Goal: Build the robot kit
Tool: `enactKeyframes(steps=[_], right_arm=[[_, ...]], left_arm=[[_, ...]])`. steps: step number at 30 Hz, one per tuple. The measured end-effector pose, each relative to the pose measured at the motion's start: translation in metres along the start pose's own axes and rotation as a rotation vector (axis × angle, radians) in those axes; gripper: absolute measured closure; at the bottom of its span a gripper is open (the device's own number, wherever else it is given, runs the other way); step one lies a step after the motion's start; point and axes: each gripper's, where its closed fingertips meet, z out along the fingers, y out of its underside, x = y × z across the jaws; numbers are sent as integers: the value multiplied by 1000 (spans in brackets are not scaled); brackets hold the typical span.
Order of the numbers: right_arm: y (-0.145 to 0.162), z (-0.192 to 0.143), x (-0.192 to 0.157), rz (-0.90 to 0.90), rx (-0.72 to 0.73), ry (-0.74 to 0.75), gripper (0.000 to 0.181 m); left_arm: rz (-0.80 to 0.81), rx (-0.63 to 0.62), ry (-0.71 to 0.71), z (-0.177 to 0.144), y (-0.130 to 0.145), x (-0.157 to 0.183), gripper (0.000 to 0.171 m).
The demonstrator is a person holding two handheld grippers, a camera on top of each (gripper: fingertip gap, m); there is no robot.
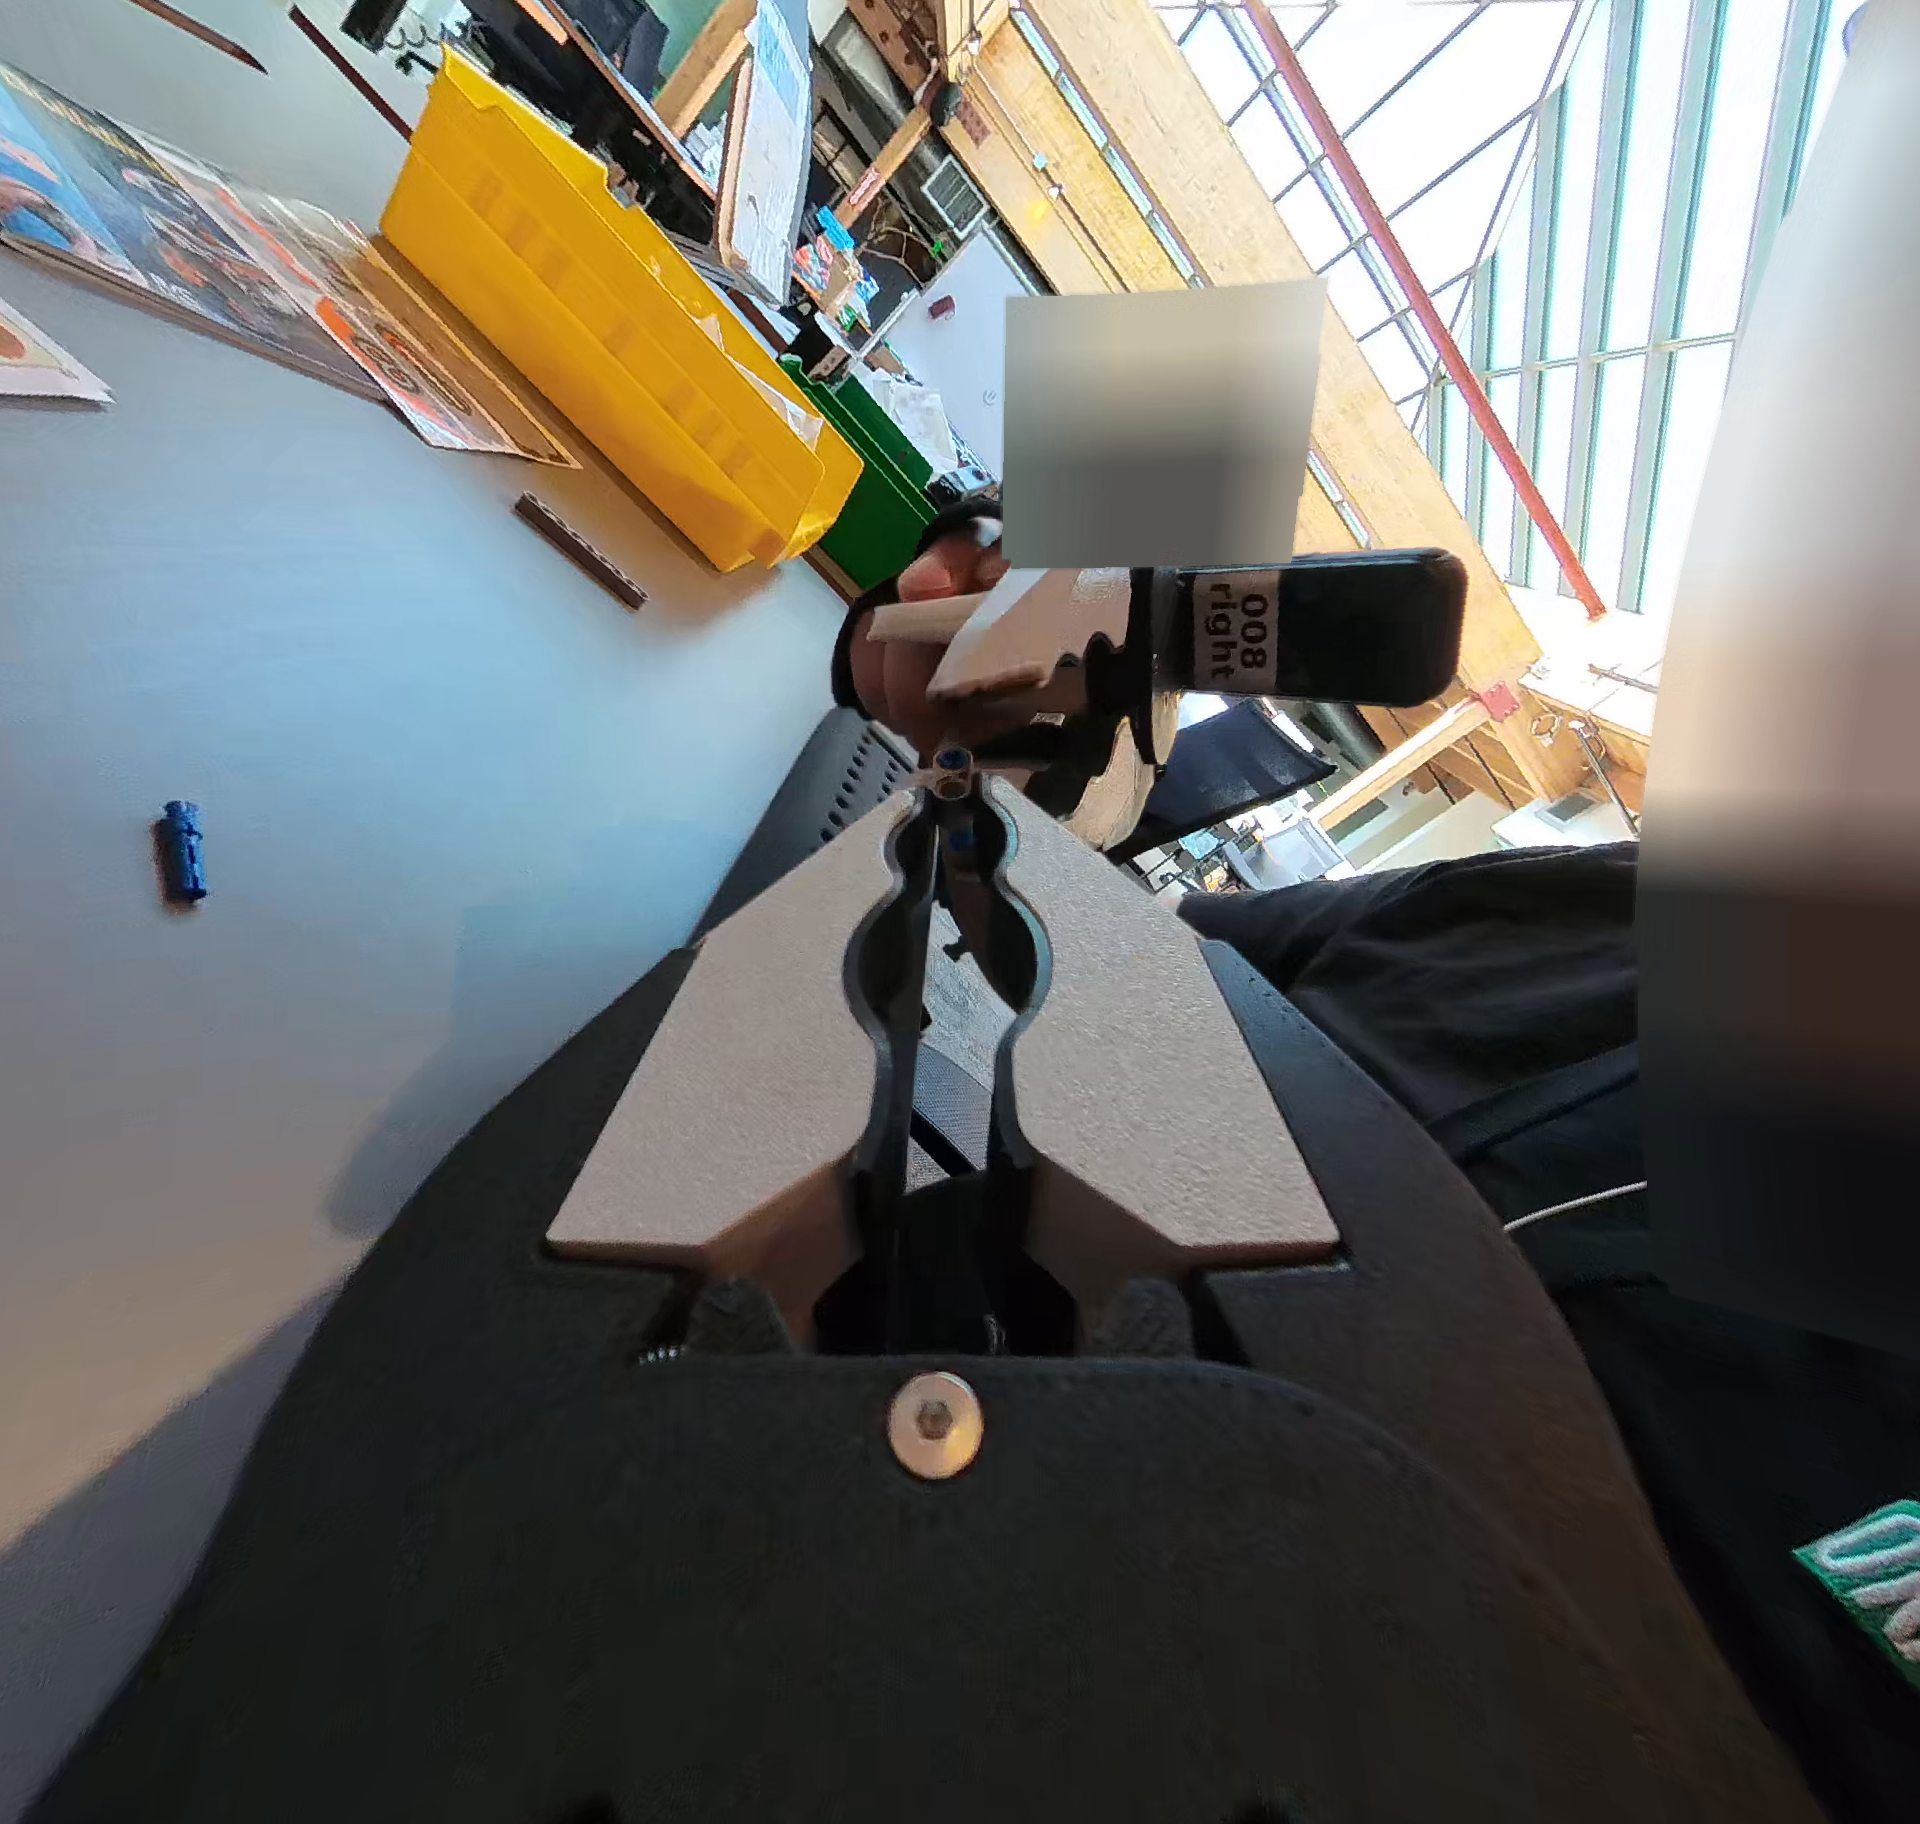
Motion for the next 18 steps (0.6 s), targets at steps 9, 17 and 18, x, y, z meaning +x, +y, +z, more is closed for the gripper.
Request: enactKeyframes(steps=[9,17,18], right_arm=[[-3,0,0,-46,-19,34,158],[-7,-2,0,-23,5,61,159],[-7,-2,0,-17,6,59,159]], left_arm=[[-25,10,28,1,-3,7,167],[-42,23,49,1,-4,10,167],[-46,24,52,1,-4,11,167]])
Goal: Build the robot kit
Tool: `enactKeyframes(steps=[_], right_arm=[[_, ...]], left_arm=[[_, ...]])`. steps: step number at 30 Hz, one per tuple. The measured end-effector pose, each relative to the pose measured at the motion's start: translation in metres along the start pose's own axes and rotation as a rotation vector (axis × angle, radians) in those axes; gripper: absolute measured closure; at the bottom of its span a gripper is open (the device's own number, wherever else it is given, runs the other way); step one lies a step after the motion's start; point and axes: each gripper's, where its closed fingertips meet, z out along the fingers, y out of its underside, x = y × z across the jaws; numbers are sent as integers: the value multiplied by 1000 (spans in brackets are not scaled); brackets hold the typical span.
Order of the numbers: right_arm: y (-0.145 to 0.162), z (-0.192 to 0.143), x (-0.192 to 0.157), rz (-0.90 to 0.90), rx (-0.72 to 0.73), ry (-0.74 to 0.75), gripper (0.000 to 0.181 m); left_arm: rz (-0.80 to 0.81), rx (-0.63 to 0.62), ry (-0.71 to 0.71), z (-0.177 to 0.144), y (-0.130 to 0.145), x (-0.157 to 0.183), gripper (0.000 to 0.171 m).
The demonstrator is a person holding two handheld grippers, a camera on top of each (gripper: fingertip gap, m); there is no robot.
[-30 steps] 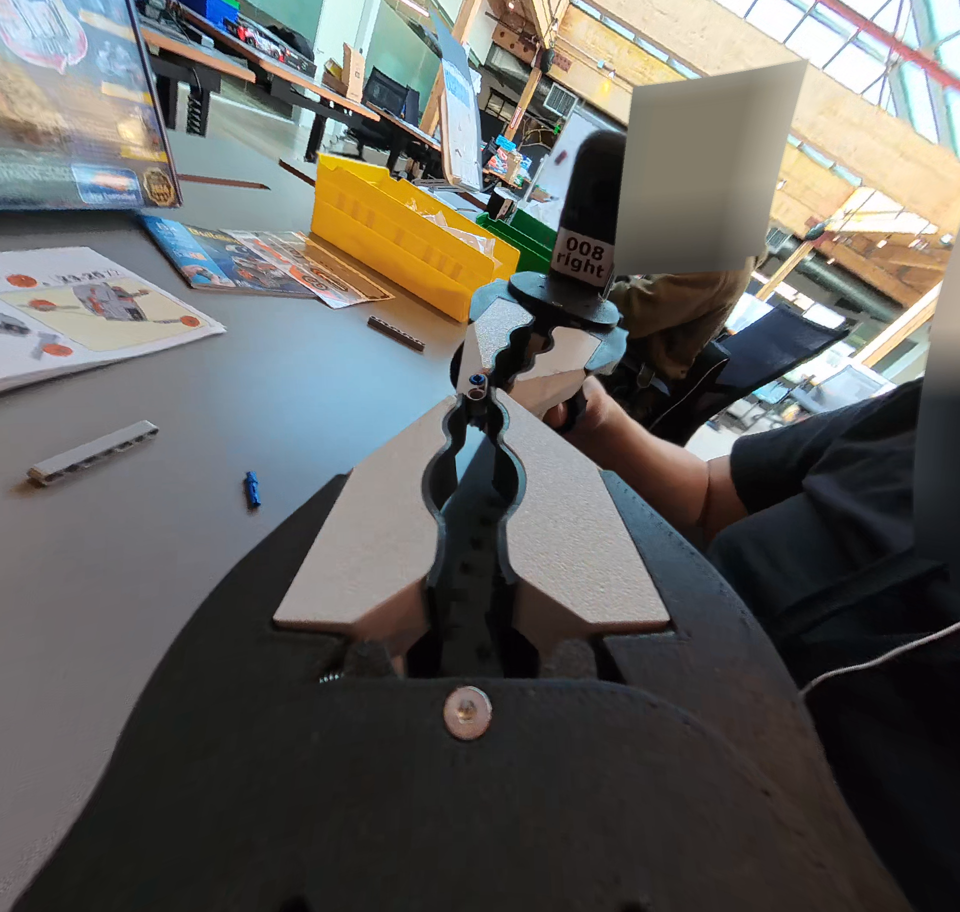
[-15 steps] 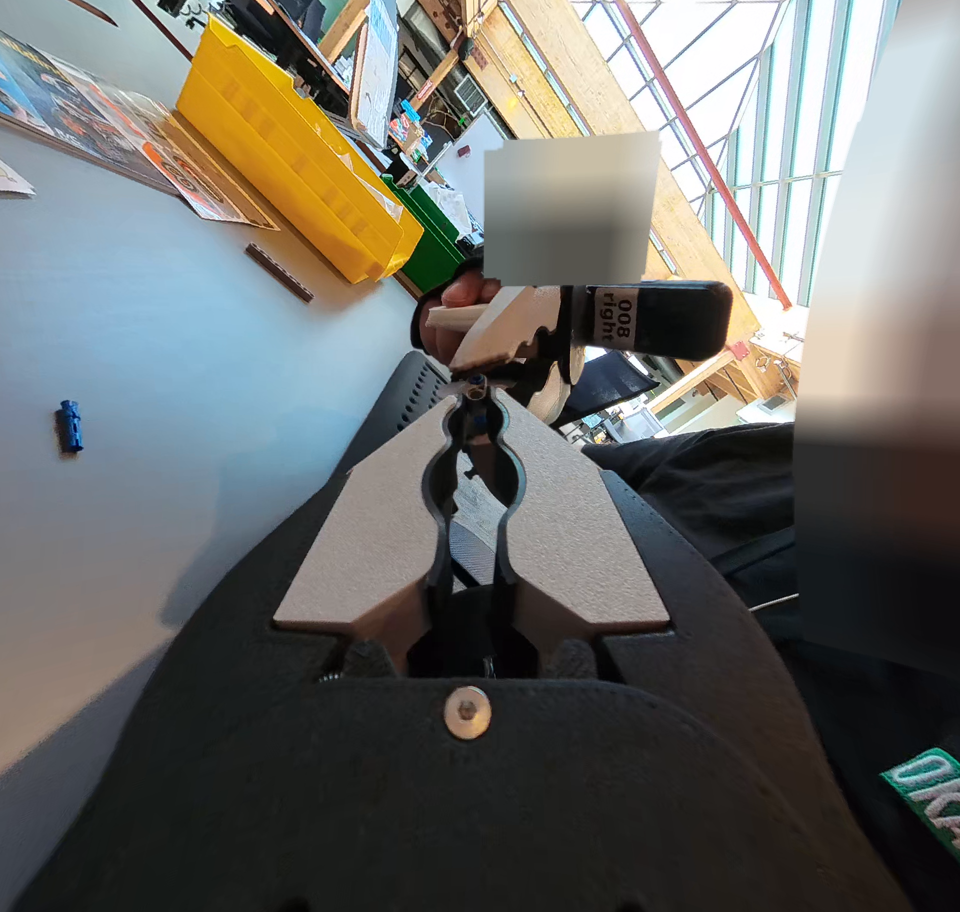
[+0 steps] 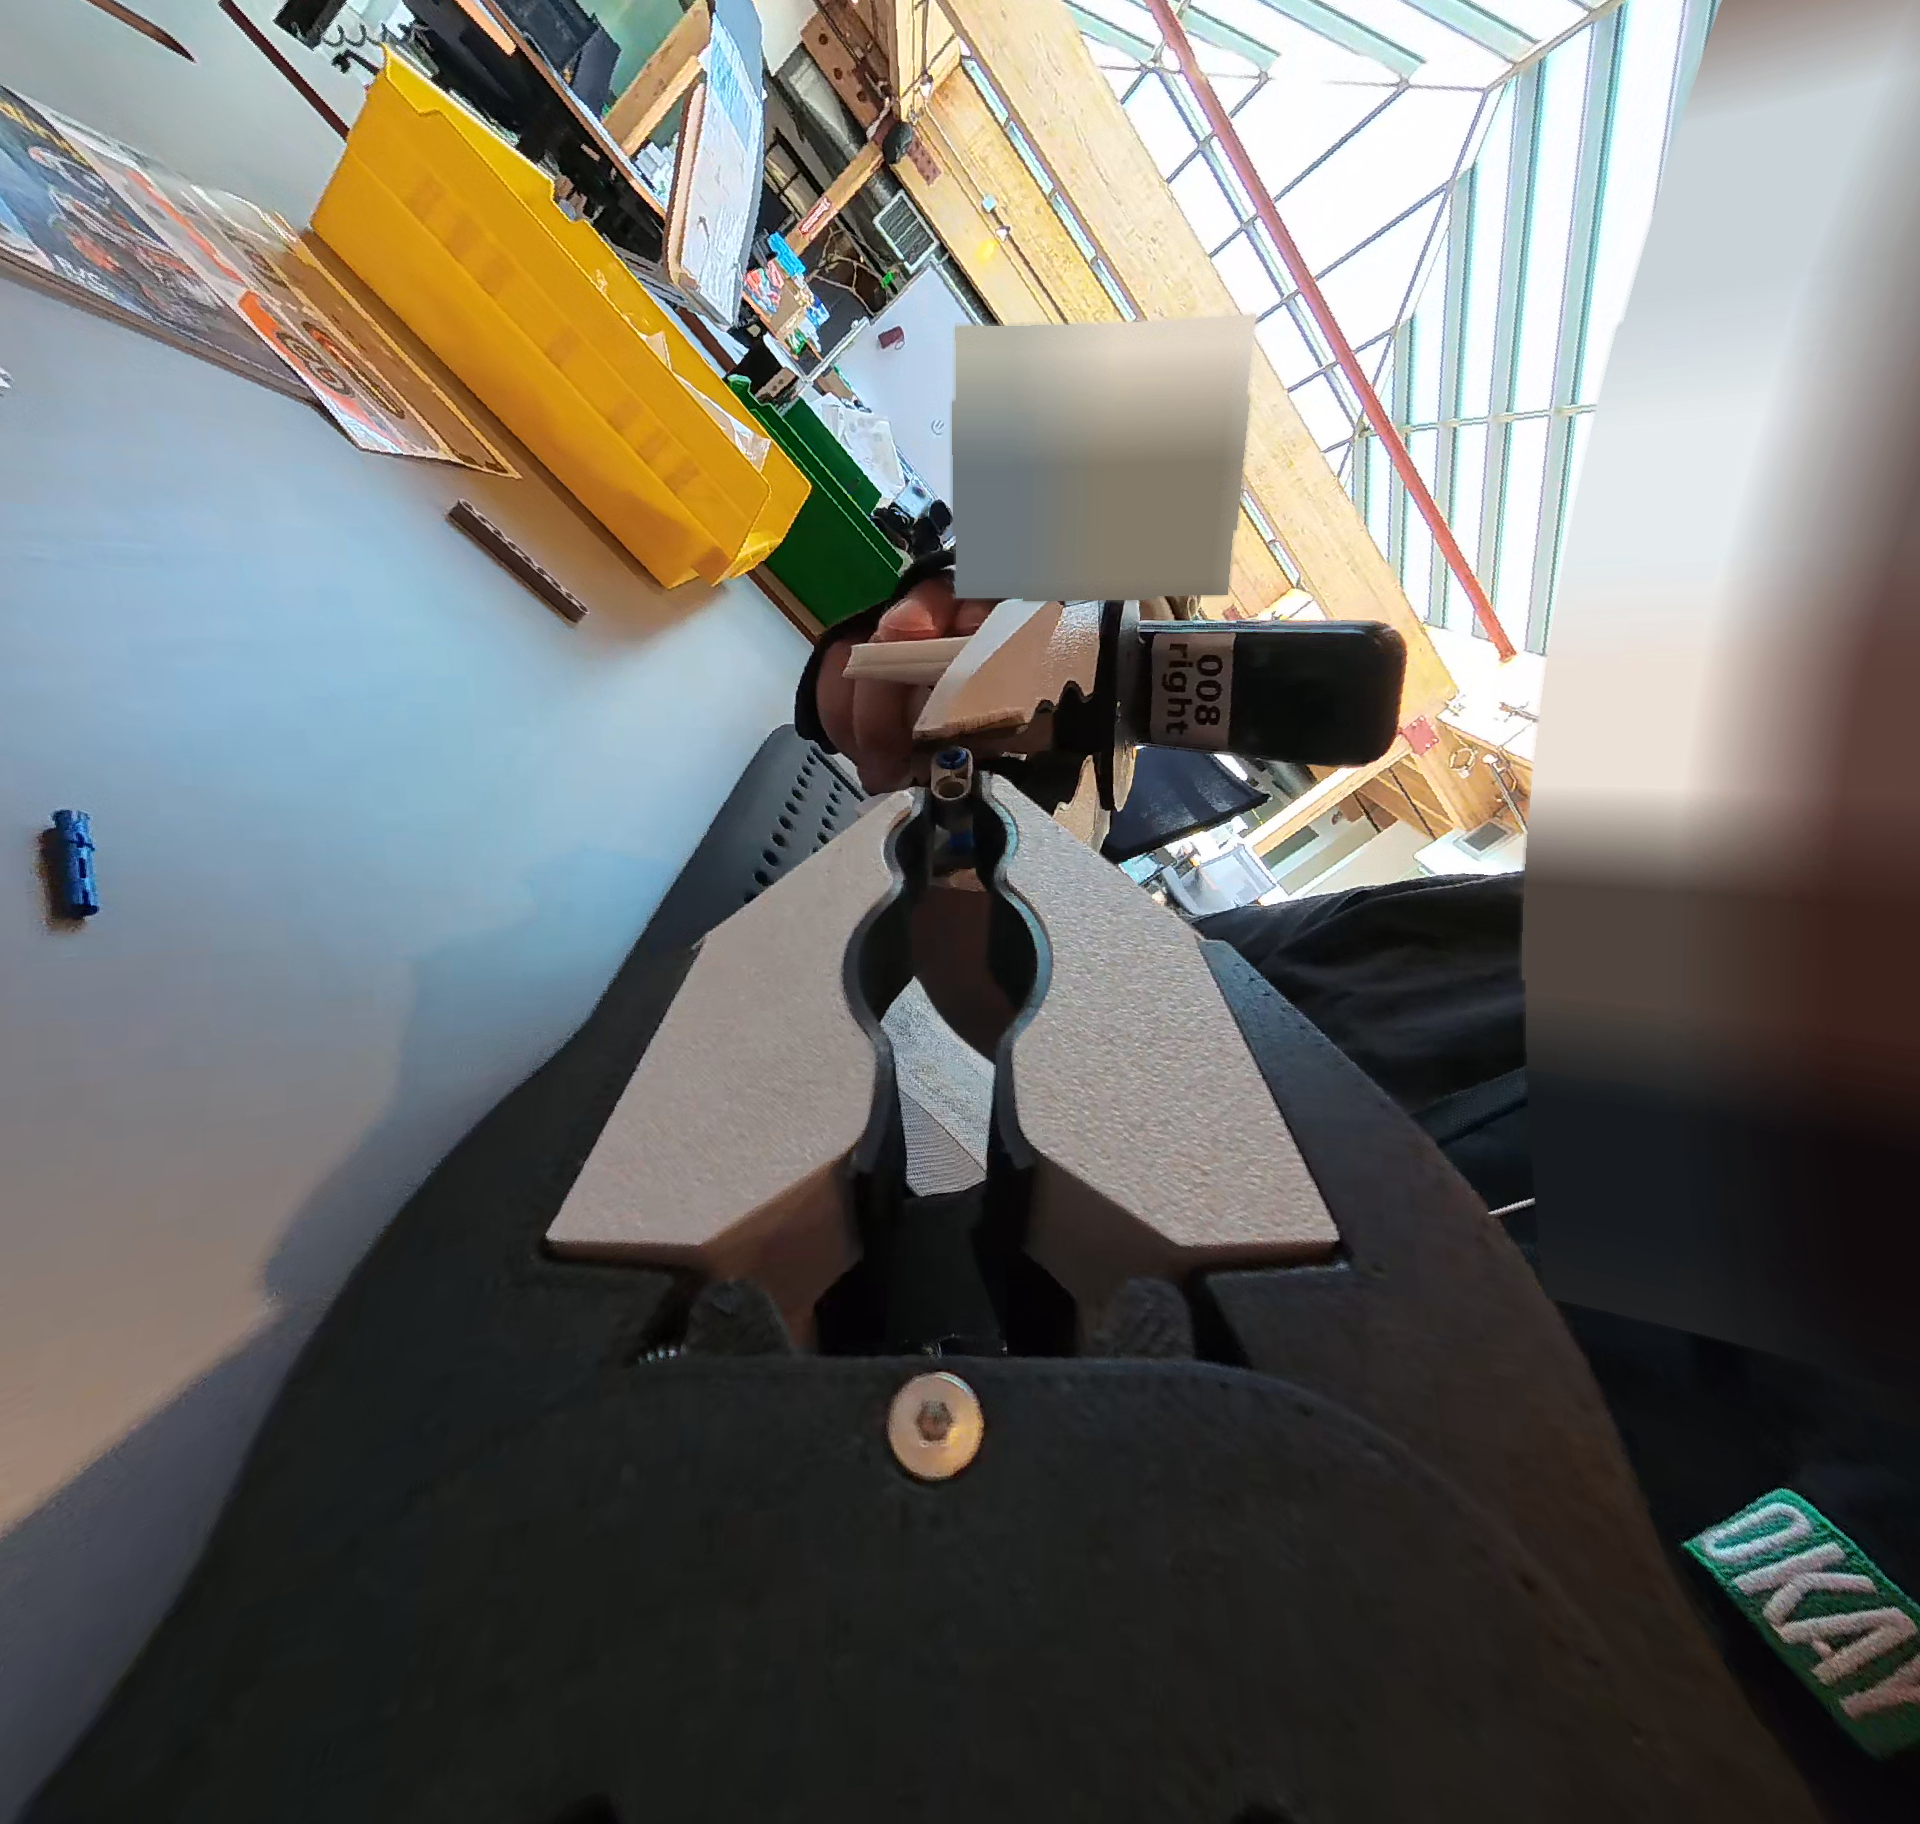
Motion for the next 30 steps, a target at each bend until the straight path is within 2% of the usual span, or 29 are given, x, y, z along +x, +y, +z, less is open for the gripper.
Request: enactKeyframes(steps=[9,13,15,16,17,18,19,21,22,23,25,30], right_arm=[[6,-1,-6,70,-30,-56,161],[17,0,-13,77,-66,-71,162],[12,0,-25,89,-20,-127,178],[3,3,-40,103,24,-198,181],[-11,10,-49,106,65,-220,181],[-18,16,-57,73,61,-238,181],[-14,21,-56,63,-4,-224,181],[6,17,-41,111,-139,-172,181],[16,12,-35,132,-160,-150,181],[21,7,-31,153,-159,-136,180],[26,-1,-21,205,-143,-103,164],[36,-2,2,327,-95,1,162]], left_arm=[[2,-26,-30,1,7,-5,166],[16,-51,-95,2,14,-15,167],[-10,-46,-71,3,16,-14,167],[-17,-67,-64,7,20,-15,167],[-4,-145,-109,15,34,-23,167],[29,-230,-170,25,51,-34,166],[41,-246,-187,31,56,-41,166],[-1,-165,-172,24,40,-47,167],[-4,-123,-185,15,30,-51,166],[7,-103,-215,6,24,-56,166],[6,-80,-241,-6,15,-60,167],[-34,-24,-204,-7,6,-60,166]])
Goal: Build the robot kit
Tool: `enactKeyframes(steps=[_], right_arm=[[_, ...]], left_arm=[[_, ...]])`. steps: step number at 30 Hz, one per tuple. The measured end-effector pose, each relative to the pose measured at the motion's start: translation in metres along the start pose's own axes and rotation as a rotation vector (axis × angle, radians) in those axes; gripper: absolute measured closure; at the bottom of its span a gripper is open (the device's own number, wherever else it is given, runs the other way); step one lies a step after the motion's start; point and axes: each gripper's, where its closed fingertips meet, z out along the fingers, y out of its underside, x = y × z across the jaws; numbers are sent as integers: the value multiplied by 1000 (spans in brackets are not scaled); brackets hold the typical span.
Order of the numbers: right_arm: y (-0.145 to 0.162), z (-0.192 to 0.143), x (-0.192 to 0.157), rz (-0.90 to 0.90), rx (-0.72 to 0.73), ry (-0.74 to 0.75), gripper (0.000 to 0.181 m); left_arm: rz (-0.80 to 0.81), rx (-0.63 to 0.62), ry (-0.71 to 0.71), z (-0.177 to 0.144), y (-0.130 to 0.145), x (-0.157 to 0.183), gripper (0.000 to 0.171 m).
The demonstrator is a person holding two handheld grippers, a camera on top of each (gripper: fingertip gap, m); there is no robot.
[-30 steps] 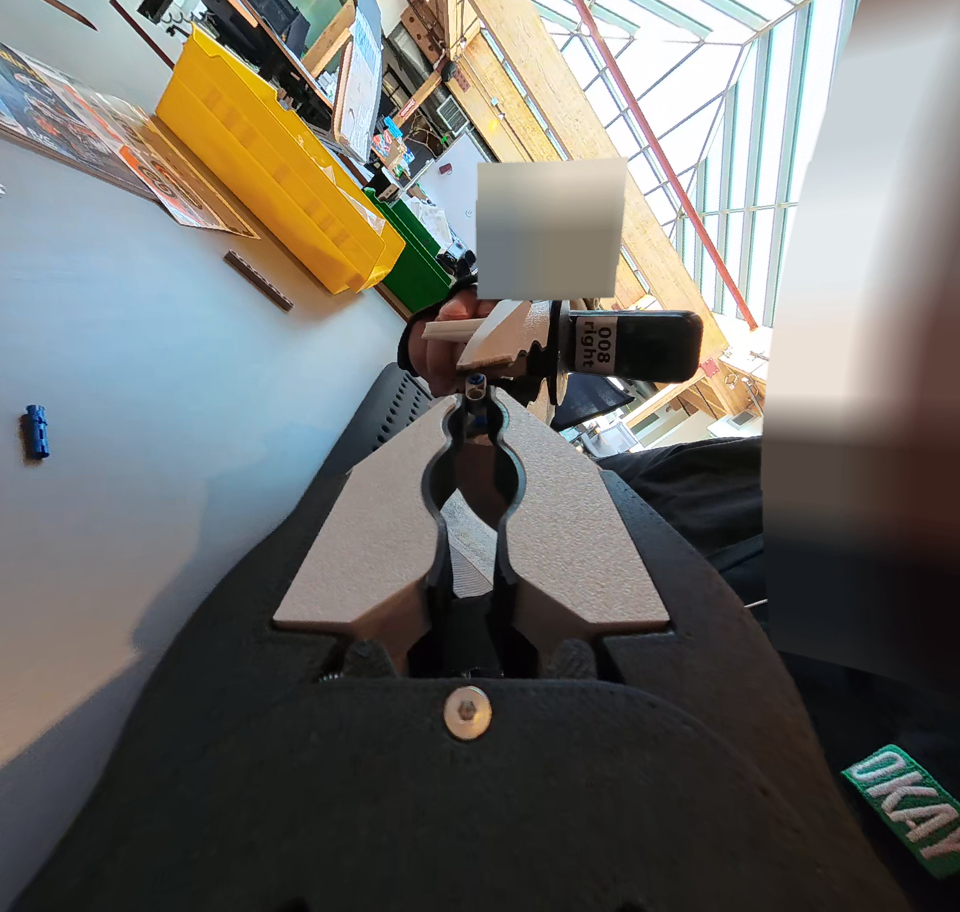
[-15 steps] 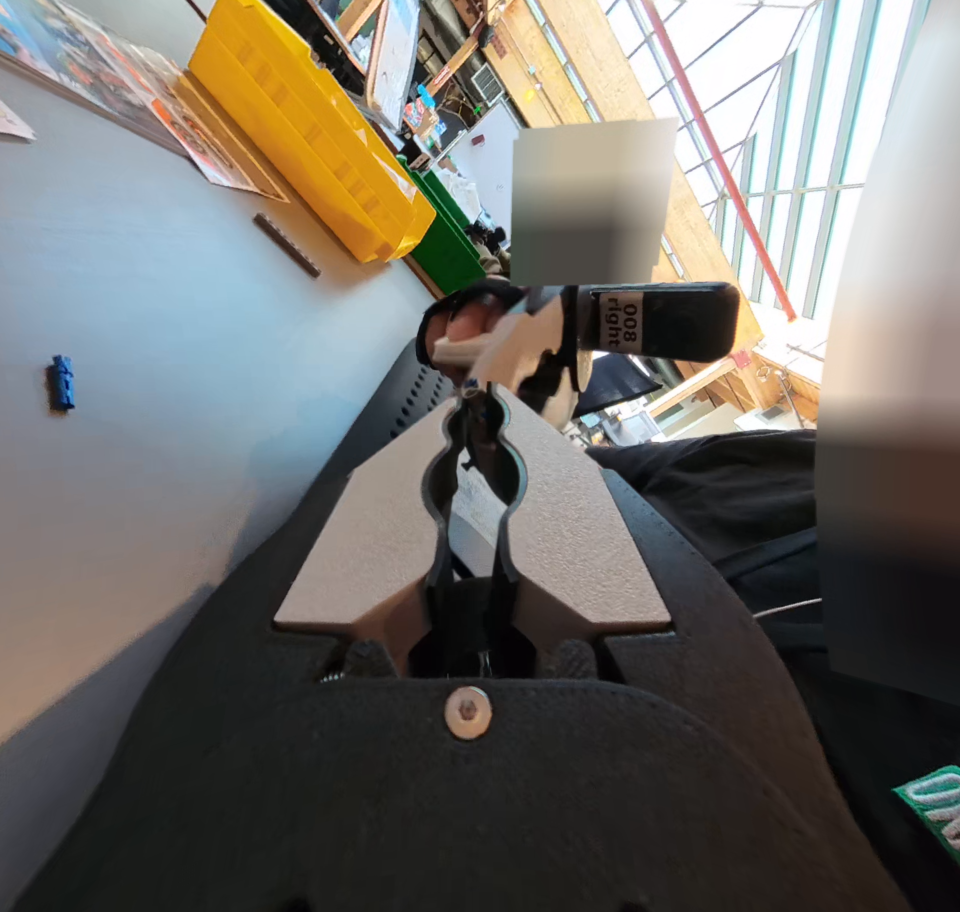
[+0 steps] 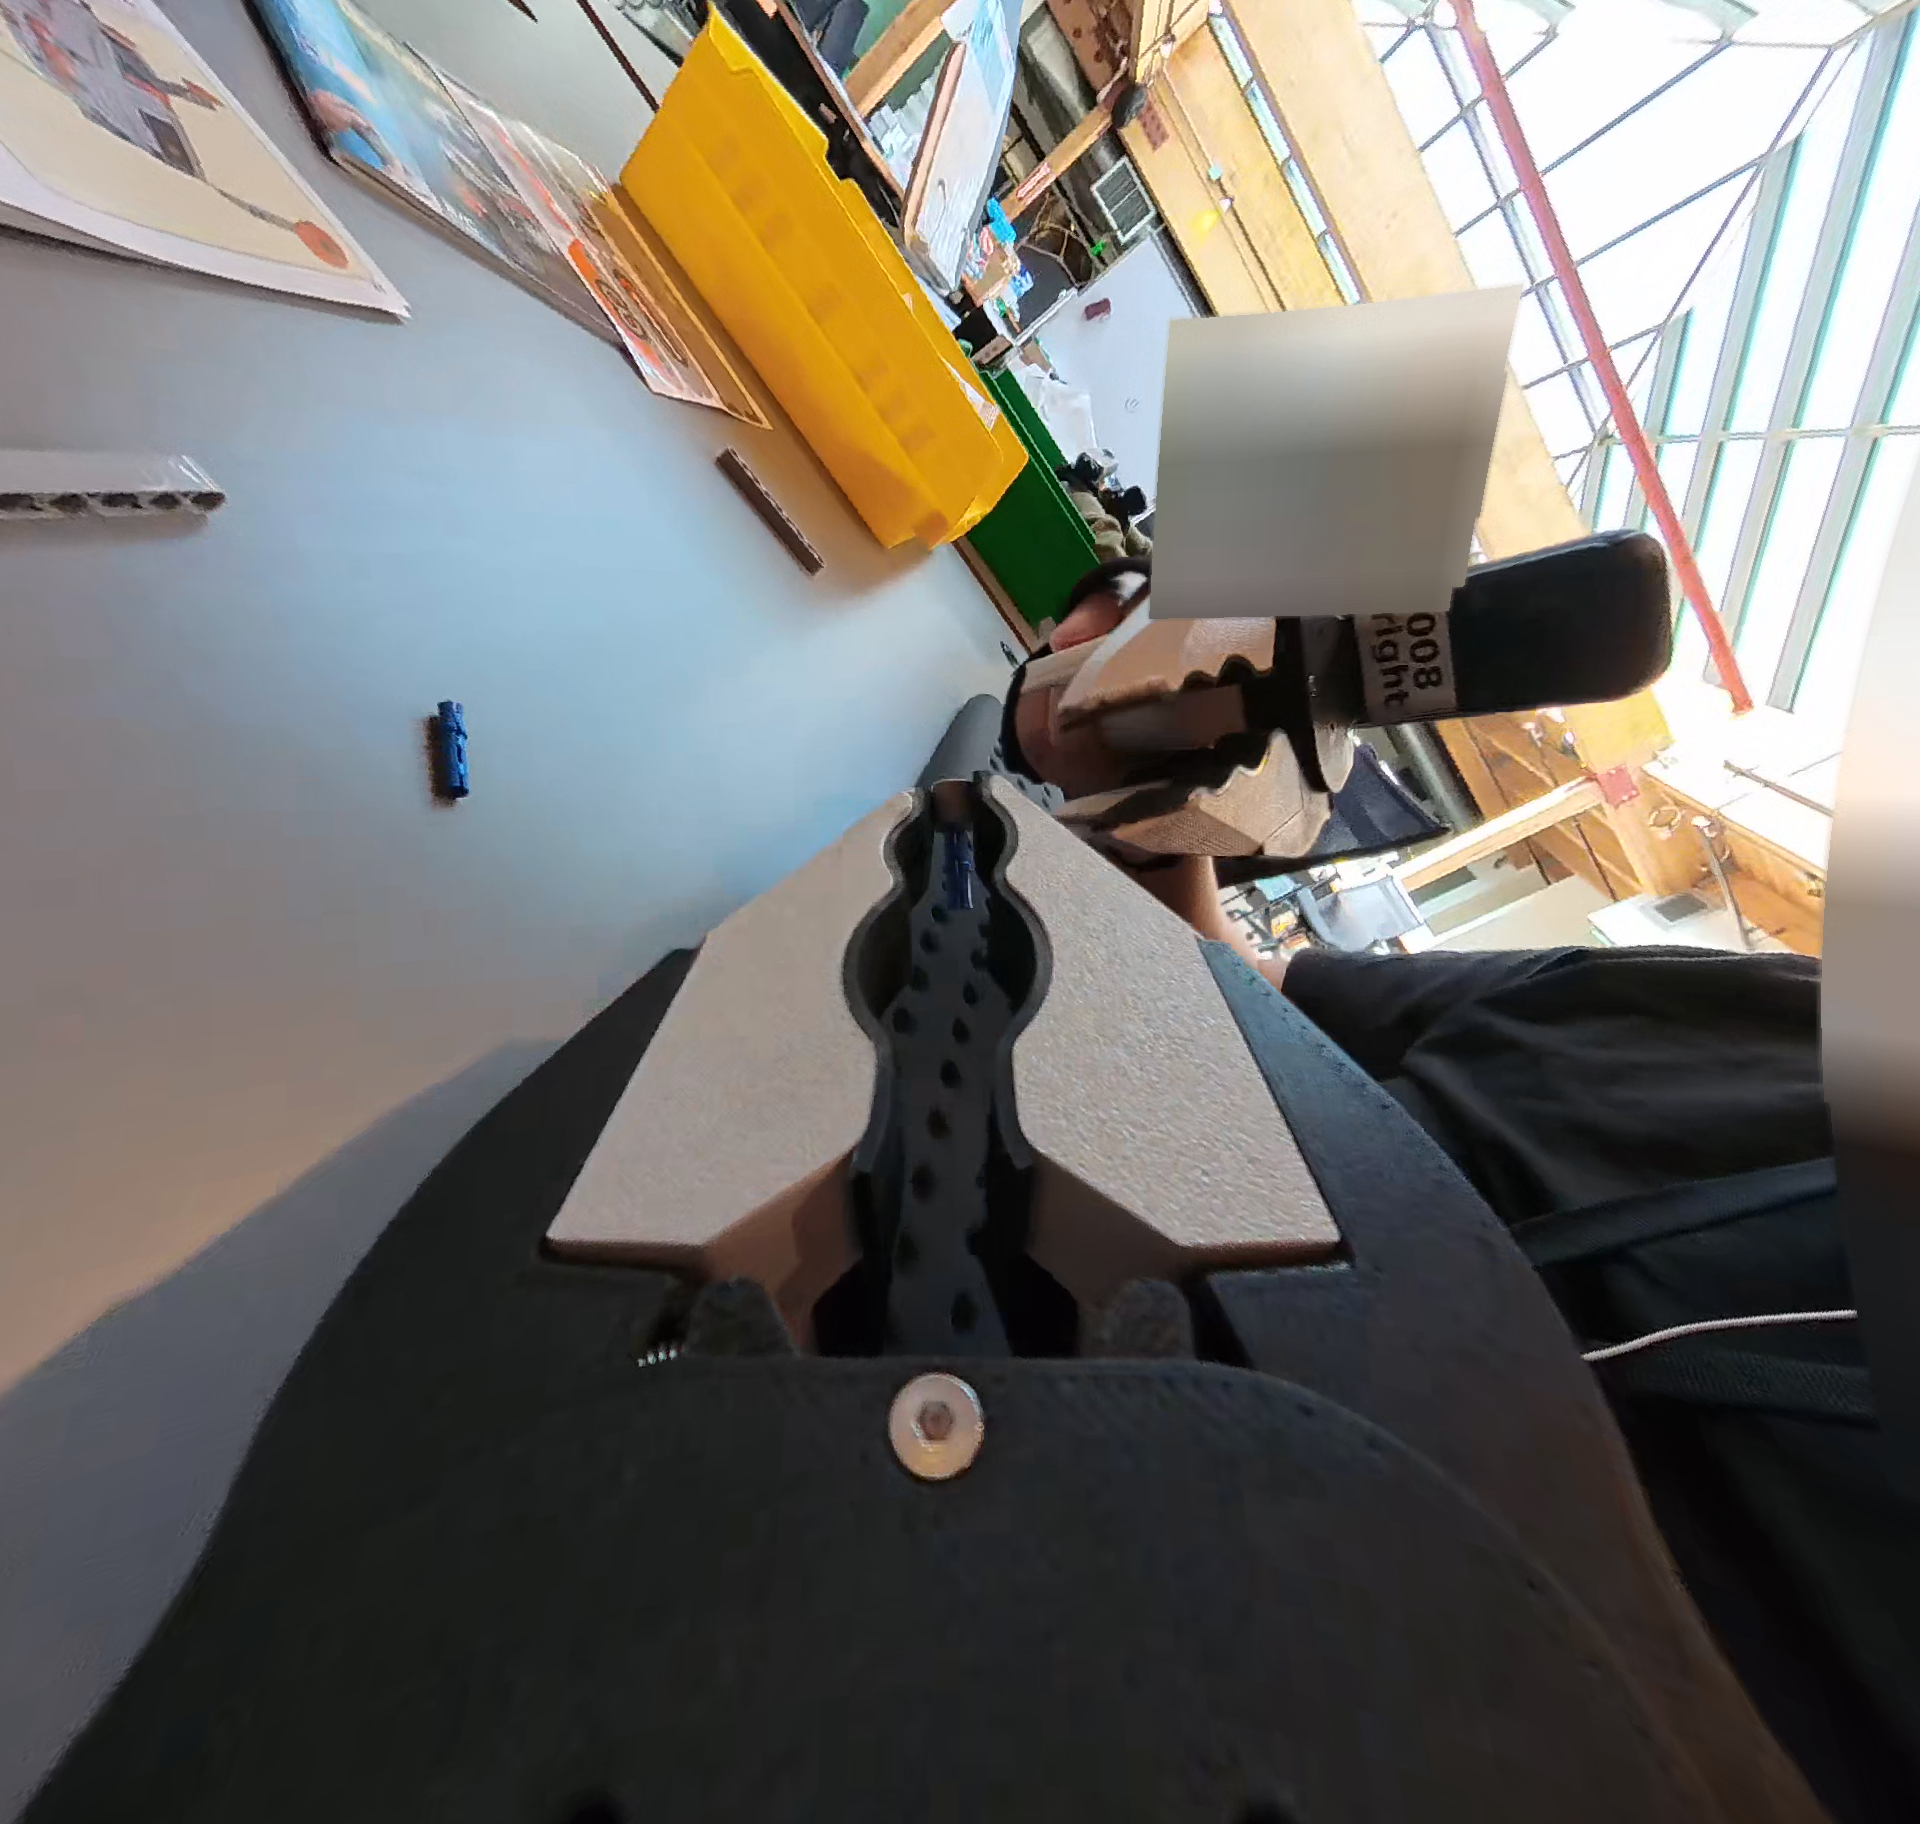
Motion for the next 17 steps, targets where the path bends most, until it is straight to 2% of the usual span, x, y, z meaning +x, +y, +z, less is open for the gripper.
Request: enactKeyframes(steps=[2,4,8,17], right_arm=[[0,5,3,43,21,24,148],[-1,10,0,31,41,47,143],[4,15,-1,-126,-1,163,148],[-29,0,-1,-153,179,300,154]], left_arm=[[-22,26,12,2,-1,0,167],[-58,60,40,3,-4,2,167],[-114,137,95,2,-11,10,167],[-151,239,233,0,-22,39,167]])
